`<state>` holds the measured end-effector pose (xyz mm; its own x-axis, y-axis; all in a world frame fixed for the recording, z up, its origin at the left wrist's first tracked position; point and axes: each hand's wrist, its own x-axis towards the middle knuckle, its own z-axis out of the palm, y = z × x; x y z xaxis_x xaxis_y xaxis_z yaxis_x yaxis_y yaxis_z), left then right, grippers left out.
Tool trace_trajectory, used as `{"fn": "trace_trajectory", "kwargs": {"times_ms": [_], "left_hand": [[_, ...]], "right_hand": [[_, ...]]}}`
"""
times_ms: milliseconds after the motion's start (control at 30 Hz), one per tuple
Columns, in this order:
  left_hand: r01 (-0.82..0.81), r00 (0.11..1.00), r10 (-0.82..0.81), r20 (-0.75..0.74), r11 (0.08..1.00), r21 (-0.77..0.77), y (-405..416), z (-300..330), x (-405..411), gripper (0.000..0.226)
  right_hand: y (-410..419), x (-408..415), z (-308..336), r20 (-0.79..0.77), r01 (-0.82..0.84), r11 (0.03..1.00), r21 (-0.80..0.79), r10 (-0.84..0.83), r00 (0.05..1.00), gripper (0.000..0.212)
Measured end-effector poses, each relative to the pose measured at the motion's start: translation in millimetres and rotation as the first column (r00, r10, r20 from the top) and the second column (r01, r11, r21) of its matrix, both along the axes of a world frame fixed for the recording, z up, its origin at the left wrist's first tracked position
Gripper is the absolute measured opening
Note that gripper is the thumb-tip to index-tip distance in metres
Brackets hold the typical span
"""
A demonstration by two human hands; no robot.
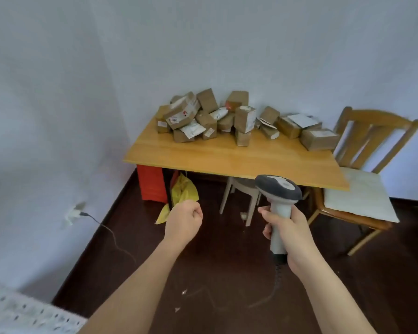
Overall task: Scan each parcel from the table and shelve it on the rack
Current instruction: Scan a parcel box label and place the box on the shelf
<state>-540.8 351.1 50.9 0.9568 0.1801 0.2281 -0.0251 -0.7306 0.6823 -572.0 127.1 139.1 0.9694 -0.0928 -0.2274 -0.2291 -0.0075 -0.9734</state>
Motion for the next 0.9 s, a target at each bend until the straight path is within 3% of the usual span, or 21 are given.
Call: {"fn": "trace_trajectory", "kwargs": {"times_ms": [267, 600, 733, 833, 900], "left_hand": [[0.055, 0.997, -0.056, -0.052, 0.998, -0.026, -21, -15, 169, 0.028], [-0.224, 0.969, 0.204, -0.136, 0.963, -0.15, -21, -6, 357, 0.031], [-0.286, 0.949, 0.259, -0.18, 0.947, -0.146, 7, -11, 403, 0.034], [-0.405, 0.902, 0.352, -0.251, 0.89, -0.21, 47, -25, 451, 0.035], [-0.529, 0.843, 0.429, -0.324, 0.769, -0.358, 73, -33, 489, 0.02]], "right_hand": [[-13, 169, -21, -0.044, 0.02, 0.997, 0.075, -0.017, 0.999, 0.011], [-4, 408, -9, -0.048, -0.145, 0.988, 0.056, 0.148, 0.988, 0.018], [26, 476, -16, -0.078, -0.2, 0.977, 0.069, 0.205, 0.976, 0.01], [53, 520, -28, -0.111, -0.269, 0.961, 0.066, 0.275, 0.955, 0.009], [70, 545, -39, -0.131, -0.299, 0.953, 0.043, 0.302, 0.944, 0.011]]}}
